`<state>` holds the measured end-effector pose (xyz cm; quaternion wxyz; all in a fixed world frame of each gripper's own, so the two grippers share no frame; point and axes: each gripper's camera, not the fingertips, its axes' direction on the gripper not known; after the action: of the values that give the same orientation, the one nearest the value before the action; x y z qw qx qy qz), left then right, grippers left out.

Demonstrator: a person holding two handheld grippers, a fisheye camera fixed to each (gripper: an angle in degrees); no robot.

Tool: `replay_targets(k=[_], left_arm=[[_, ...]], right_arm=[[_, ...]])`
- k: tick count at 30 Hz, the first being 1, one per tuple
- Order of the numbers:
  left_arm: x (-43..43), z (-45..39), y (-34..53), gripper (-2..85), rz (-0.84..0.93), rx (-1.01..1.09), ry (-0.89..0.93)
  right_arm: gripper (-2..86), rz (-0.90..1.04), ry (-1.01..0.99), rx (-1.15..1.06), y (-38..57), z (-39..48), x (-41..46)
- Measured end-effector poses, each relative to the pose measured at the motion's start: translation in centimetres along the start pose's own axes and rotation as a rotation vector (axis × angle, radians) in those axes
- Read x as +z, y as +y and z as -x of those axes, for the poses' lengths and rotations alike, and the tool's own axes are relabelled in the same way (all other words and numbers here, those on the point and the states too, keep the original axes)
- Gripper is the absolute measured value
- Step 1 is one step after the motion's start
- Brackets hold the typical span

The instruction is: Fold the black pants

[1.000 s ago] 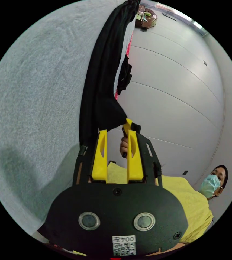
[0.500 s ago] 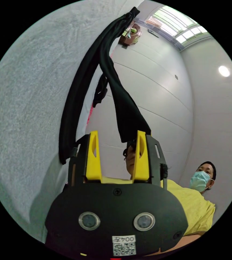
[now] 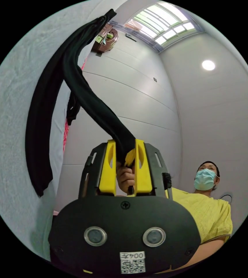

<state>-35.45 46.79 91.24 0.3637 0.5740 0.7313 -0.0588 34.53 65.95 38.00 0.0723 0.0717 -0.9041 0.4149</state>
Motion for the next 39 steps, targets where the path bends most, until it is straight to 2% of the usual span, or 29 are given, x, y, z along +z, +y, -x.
replay_targets(k=[4, 8, 17, 22, 24, 25, 27, 28, 29, 30, 32, 33, 36, 39], left_arm=[[1.2, -1.4, 0.3, 4.2, -0.008, 0.007, -0.091], [4.0, -2.3, 0.8, 3.3, 0.013, 0.009, -0.257], [9.9, 3.2, 4.0, 2.9, 0.066, -0.205, -0.582], [12.0, 8.8, 2.6, 2.9, 0.033, -0.361, -0.675], [14.7, 8.6, -2.8, 2.9, 0.004, -0.362, -0.629], [15.9, 7.7, -4.9, 2.9, 0.004, -0.336, -0.622], [23.7, -1.0, -15.4, 3.0, 0.059, -0.086, -0.637], [26.1, -4.3, -17.7, 3.0, 0.071, -0.004, -0.642], [30.9, -11.5, -21.0, 3.0, 0.09, 0.157, -0.65], [35.6, -19.0, -22.6, 3.1, 0.1, 0.327, -0.669], [41.4, -28.2, -22.1, 3.1, 0.106, 0.536, -0.715], [44.1, -32.3, -20.9, 3.1, 0.113, 0.628, -0.725], [47.7, -35.6, -16.2, 3.1, 0.155, 0.767, -0.756], [47.5, -30.2, -12.2, 3.0, 0.223, 0.748, -0.809]], right_arm=[[0.5, -0.008, 0.022, 0.002, 0.3, -0.8, 1.1], [0.3, -0.002, 0.087, 0.01, 1.0, -2.3, 2.0], [0.1, 0.127, 0.352, 0.022, 2.9, -7.0, 5.5], [0.2, 0.256, 0.399, 0.11, -0.9, -10.9, 8.9], [0.2, 0.25, 0.354, 0.118, -5.1, -10.3, 9.8], [0.2, 0.233, 0.314, 0.086, -9.0, -8.3, 10.5], [0.2, 0.19, 0.297, -0.073, -15.6, -1.8, 11.2], [0.2, 0.157, 0.32, -0.232, -19.1, 4.6, 11.4], [0.2, 0.104, 0.337, -0.392, -21.2, 11.4, 11.1], [0.2, 0.074, 0.338, -0.468, -21.8, 14.7, 10.8], [0.1, -0.014, 0.336, -0.687, -21.4, 24.8, 9.5], [0.1, -0.035, 0.346, -0.734, -20.9, 26.5, 9.1], [0.0, -0.082, 0.426, -0.88, -17.5, 30.0, 8.3], [-0.1, -0.059, 0.477, -0.864, -14.7, 26.2, 8.7]])
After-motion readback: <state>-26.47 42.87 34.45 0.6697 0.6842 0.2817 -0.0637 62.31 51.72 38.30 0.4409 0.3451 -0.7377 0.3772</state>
